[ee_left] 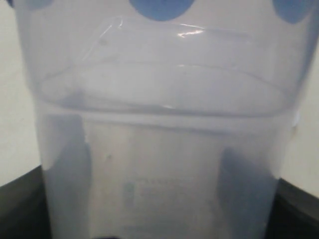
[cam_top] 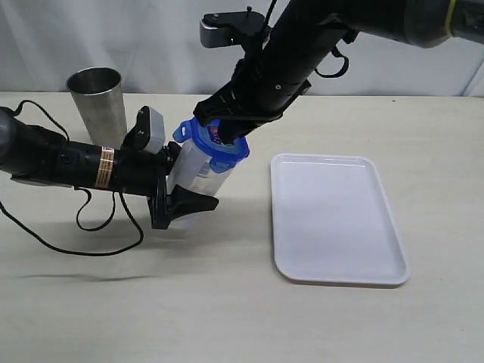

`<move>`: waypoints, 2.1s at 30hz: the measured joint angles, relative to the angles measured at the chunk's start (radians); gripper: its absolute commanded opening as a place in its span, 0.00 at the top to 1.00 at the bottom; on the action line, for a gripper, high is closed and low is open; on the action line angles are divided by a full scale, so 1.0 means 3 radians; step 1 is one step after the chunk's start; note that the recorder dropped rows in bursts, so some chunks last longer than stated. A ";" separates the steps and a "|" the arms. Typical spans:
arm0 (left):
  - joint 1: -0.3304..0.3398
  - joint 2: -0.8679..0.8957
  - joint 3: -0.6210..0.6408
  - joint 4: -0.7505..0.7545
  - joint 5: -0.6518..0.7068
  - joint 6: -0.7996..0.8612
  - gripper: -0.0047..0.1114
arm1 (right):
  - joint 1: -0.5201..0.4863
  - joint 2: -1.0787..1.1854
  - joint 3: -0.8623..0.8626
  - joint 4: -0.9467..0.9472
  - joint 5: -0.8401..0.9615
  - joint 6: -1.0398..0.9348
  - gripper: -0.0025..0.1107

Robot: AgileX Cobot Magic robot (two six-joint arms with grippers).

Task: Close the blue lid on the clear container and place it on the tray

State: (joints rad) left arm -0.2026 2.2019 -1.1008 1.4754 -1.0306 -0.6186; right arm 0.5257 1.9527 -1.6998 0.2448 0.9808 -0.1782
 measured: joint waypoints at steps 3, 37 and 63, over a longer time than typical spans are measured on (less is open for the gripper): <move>0.0000 0.0000 0.0007 0.0037 0.0041 0.0000 0.96 | 0.0000 0.0051 0.0000 -0.0091 -0.0015 0.0050 0.74; -0.0014 0.0000 0.0013 -0.0044 0.0011 -0.0013 0.96 | 0.0115 -0.0288 0.0149 0.0570 -0.0460 -0.0069 0.56; -0.0016 0.0000 0.0013 -0.0057 0.0107 -0.0013 0.96 | 0.0798 0.0089 -0.0109 -0.1480 -0.0356 0.1368 0.64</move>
State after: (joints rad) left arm -0.2074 2.2019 -1.0971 1.4583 -0.9984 -0.6224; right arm 0.7651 1.9793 -1.7324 -0.1991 0.8740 0.2323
